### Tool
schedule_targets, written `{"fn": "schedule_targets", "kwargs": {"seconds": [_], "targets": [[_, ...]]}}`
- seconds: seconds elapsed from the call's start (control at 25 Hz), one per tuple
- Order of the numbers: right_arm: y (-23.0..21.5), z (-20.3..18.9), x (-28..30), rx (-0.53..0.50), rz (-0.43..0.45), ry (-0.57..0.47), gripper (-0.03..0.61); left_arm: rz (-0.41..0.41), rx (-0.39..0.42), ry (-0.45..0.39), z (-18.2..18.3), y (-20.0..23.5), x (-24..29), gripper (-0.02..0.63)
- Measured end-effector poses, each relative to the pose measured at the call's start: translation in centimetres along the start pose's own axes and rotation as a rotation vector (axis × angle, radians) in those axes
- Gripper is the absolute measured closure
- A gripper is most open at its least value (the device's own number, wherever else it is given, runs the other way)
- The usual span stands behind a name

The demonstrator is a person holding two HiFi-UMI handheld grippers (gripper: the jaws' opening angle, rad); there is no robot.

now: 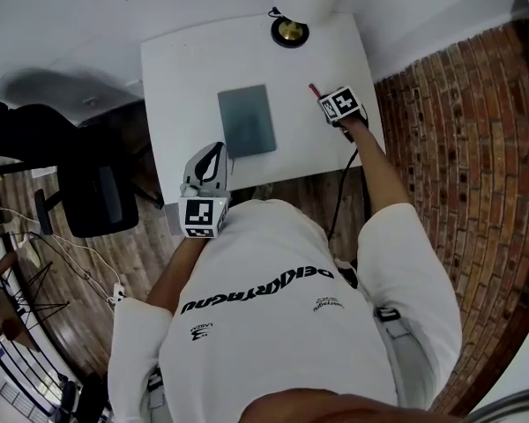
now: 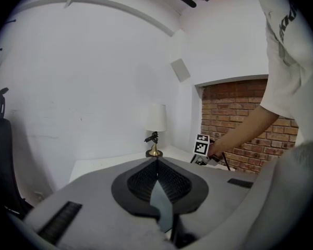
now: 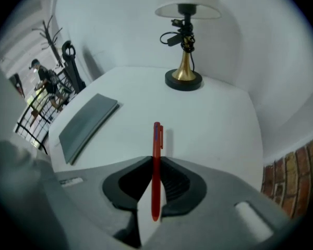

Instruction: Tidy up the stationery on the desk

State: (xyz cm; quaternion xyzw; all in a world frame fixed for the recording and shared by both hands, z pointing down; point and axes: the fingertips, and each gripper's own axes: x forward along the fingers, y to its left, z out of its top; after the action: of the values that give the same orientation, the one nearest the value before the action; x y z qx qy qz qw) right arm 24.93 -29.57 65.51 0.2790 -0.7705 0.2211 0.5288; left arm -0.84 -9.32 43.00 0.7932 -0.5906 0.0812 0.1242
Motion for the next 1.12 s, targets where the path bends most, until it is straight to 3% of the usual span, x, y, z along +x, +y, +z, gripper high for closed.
{"fn": "schedule_targets", "kwargs": {"seconds": [0.16,0.4,0.52,0.68,1.12], "targets": [[3.0,0.1,-0.9,0.152,0.083,-0.054,0.529,0.0,-0.032,-0.012,0.1,0.3,-0.2,0.615],[7.8,1.3,-0.1,0.41,0.221,-0.121,0.529,-0.002,-0.025,-0.024,0.4,0.7,-1.2,0.615],[9.5,2.0,0.8,0.492,0.263,-0.129,0.528,0.002,-0.021,-0.021,0.4,1.0,-1.6,0.615],[11.2,3.1,1.9,0.539,0.286,-0.127,0.528,0.008,-0.024,-0.012,0.0,1.5,-2.0,0.615],[14.1,3.5,4.1,0.596,0.244,-0.097,0.528,0.051,-0.032,-0.02,-0.4,3.2,-3.1,0.615]]}}
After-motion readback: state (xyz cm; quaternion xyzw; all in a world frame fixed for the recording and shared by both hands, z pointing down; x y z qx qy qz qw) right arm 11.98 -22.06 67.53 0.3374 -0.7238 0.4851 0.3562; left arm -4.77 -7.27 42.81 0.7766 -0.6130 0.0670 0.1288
